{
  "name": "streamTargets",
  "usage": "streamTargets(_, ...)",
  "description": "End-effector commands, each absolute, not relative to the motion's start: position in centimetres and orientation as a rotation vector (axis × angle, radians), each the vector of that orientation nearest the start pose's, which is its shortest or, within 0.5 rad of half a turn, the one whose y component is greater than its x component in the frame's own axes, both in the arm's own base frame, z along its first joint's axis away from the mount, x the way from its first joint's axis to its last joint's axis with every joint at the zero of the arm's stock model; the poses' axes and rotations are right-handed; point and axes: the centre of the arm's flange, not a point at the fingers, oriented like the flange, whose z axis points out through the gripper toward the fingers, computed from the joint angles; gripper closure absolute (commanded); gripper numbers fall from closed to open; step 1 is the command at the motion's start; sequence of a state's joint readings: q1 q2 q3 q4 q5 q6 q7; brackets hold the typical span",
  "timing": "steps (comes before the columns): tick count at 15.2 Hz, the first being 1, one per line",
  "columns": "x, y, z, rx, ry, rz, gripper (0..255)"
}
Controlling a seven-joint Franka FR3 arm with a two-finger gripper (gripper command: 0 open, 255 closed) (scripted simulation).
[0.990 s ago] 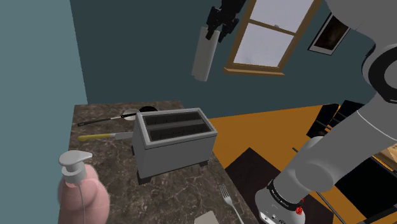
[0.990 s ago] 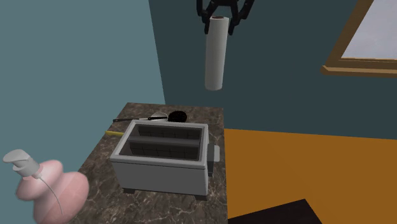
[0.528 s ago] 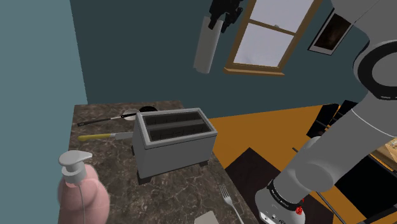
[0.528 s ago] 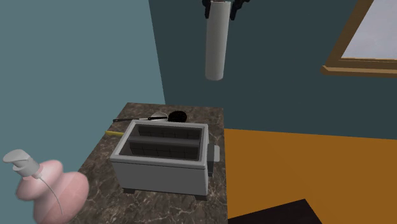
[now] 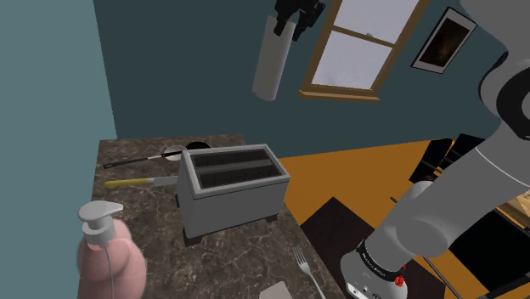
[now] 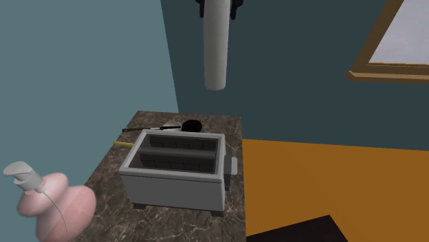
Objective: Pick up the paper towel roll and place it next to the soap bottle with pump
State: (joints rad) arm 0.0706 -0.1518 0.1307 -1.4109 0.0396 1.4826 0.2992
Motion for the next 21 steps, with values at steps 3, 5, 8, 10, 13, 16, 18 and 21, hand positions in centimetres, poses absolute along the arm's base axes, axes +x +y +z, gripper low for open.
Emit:
streamTargets(3, 44.7, 15.6, 76.8, -3.048, 0.138, -0.323, 255)
streamTargets(5, 43.5, 18.0, 76.8, -3.048, 0.138, -0.323, 255)
streamTargets(8, 41.6, 21.5, 76.8, -3.048, 0.138, -0.323, 255)
streamTargets(10, 40.3, 23.8, 76.8, -3.048, 0.138, -0.323, 255)
streamTargets(13, 38.5, 27.3, 76.8, -3.048, 0.138, -0.323, 255)
streamTargets(16, 36.6, 30.8, 76.8, -3.048, 0.138, -0.323, 255)
streamTargets(18, 35.4, 33.1, 76.8, -3.048, 0.138, -0.323, 255)
streamTargets(21, 33.5, 36.6, 76.8, -3.048, 0.138, -0.323, 255)
